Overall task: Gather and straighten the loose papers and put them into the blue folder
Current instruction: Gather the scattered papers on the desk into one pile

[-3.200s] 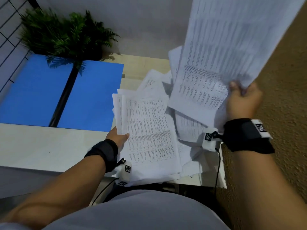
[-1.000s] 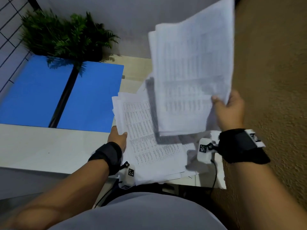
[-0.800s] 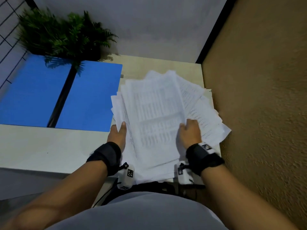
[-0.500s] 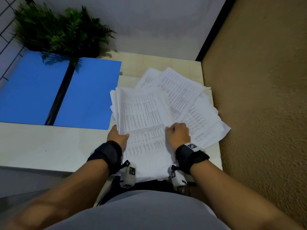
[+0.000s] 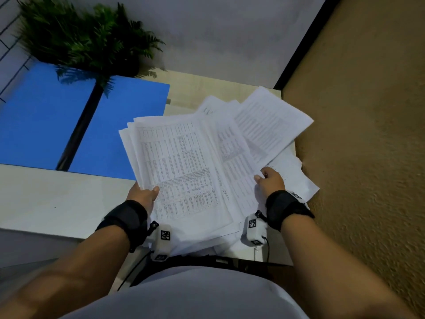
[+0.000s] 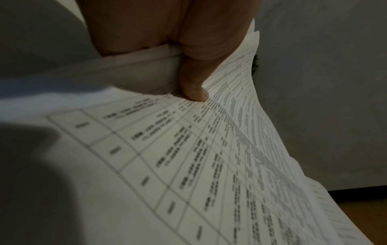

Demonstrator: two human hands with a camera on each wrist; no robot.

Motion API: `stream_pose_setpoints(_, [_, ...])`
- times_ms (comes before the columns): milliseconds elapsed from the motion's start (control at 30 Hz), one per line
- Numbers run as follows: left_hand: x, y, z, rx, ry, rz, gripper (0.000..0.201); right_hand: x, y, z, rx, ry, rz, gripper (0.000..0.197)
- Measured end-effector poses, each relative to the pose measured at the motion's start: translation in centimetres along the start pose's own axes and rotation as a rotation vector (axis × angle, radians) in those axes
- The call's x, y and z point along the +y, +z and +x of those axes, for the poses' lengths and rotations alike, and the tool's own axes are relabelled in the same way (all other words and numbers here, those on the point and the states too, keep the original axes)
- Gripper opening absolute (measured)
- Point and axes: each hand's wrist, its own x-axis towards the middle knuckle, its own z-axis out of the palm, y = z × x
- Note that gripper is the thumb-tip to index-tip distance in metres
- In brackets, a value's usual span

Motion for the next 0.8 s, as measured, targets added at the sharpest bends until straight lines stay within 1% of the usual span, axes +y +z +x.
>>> stream_pose_setpoints(100, [0.5, 0.2, -0.3, 0.008, 0.011, 0.017, 0.043, 0.5, -1.0, 0.1, -0.114, 0.024, -0.029, 0.036])
stream_pose_setpoints(200, [0.7, 0.4, -0.5, -0.013, 0.006, -0.009, 0.042, 0.8, -2.2, -0.1, -0.184, 0.061, -0.037, 0.047])
stream_pose_setpoints(233, [0.7, 0.4, -0.5, -0.021, -0.004, -0.015, 0.042, 1.0, -2.5, 0.0, -0.192, 0.065, -0.004, 0.05])
stream_pose_setpoints(267, [0.7, 0.5, -0.5, -0.028, -0.008, -0.012, 0.042, 1.0, -2.7, 0.0, -0.22, 0.052, 0.076, 0.052])
stream_pose_setpoints(300, [0.5, 0.6, -0.2, -0.039, -0.014, 0.006, 0.042, 0.8, -2.7, -0.3, -0.271, 0.047, 0.206, 0.052])
stream_pose_setpoints(333, [0.3, 0.7, 0.1, -0.056, -0.023, 0.032, 0.043, 0.4, -2.4, -0.5, -0.31, 0.045, 0.354, 0.05])
stream_pose_setpoints(367, [0.3, 0.8, 0.3, -0.07, -0.033, 0.047, 0.043, 0.2, -1.8, -0.4, -0.305, 0.05, 0.445, 0.043])
stream_pose_setpoints(400, [0.4, 0.9, 0.3, -0.086, -0.044, 0.065, 0.043, 0.2, -1.0, 0.2, -0.26, 0.065, 0.475, 0.035])
stream_pose_setpoints(433, [0.5, 1.1, 0.3, -0.087, -0.053, 0.092, 0.043, 0.0, -0.2, 0.4, -0.218, 0.079, 0.479, 0.032])
stream_pose_setpoints(467, [0.9, 1.2, -0.1, -0.077, -0.055, 0.134, 0.043, 0.2, 0.7, 0.8, -0.17, 0.091, 0.459, 0.034])
stream_pose_setpoints(567, [1.3, 1.8, -0.8, -0.022, -0.055, 0.194, 0.042, 0.4, 1.9, 1.1, 0.003, 0.085, 0.297, 0.029])
stream_pose_setpoints(600, [1.4, 1.8, -1.0, -0.011, -0.055, 0.197, 0.042, 0.2, 1.9, 0.8, 0.062, 0.085, 0.286, 0.026])
stream_pose_setpoints(633, [1.4, 1.8, -1.1, 0.004, -0.054, 0.187, 0.043, -0.3, 1.7, 0.2, 0.109, 0.086, 0.316, 0.022])
stream_pose_setpoints(667, [1.5, 1.8, -1.1, 0.012, -0.056, 0.18, 0.043, -0.3, 1.6, -0.1, 0.146, 0.08, 0.366, 0.023])
stream_pose_setpoints(733, [1.6, 1.9, -1.2, 0.002, -0.075, 0.18, 0.044, -0.5, 1.7, -1.1, 0.173, 0.068, 0.459, 0.03])
stream_pose_setpoints(800, [1.8, 2.2, -1.3, -0.041, -0.089, 0.186, 0.043, -0.1, 2.5, -2.0, 0.125, 0.081, 0.492, 0.032])
